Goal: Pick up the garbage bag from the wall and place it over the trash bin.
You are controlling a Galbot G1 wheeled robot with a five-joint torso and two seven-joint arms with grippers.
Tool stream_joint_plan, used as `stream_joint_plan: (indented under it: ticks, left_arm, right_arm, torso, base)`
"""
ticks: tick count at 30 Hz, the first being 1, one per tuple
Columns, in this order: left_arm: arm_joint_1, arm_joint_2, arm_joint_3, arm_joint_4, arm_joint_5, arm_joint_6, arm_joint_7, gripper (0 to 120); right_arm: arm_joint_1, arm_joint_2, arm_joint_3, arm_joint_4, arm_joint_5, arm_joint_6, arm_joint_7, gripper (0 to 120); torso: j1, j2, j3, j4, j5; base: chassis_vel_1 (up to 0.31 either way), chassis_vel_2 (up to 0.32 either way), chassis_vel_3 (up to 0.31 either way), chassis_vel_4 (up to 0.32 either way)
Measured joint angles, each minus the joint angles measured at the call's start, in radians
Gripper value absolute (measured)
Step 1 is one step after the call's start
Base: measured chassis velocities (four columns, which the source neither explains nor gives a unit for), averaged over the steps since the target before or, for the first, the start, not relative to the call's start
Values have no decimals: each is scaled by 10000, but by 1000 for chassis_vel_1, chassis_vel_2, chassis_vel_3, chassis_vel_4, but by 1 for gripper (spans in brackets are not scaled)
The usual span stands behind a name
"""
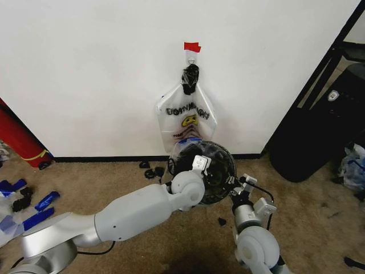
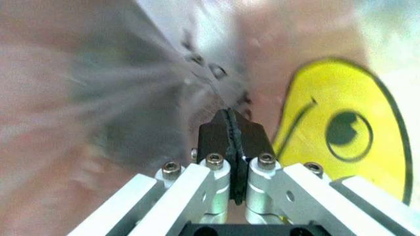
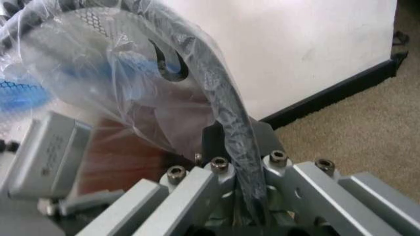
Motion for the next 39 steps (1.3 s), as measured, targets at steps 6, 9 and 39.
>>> stream_joint_plan:
  ticks: [6, 9, 39]
  left_arm:
    - [62, -229, 86, 698, -16, 169, 35, 0]
    - [57, -281, 111, 911, -16, 191, 86, 0]
    - [2910, 3165, -3475, -4248, 1402, -2405, 3392, 0]
  right_arm:
    - [-219, 6, -198, 124, -1088, 374, -296, 0]
    - [-262, -11, -215, 190, -1171, 405, -331, 0]
    - [745, 63, 76, -1069, 2046, -1316, 394, 0]
  torso:
    - [0, 0, 0, -2, 0]
    - [0, 0, 0, 0, 0]
    - [2, 0, 0, -3, -2]
  base:
    - [0, 0, 0, 0]
    - [0, 0, 0, 0]
    - [0, 0, 0, 0]
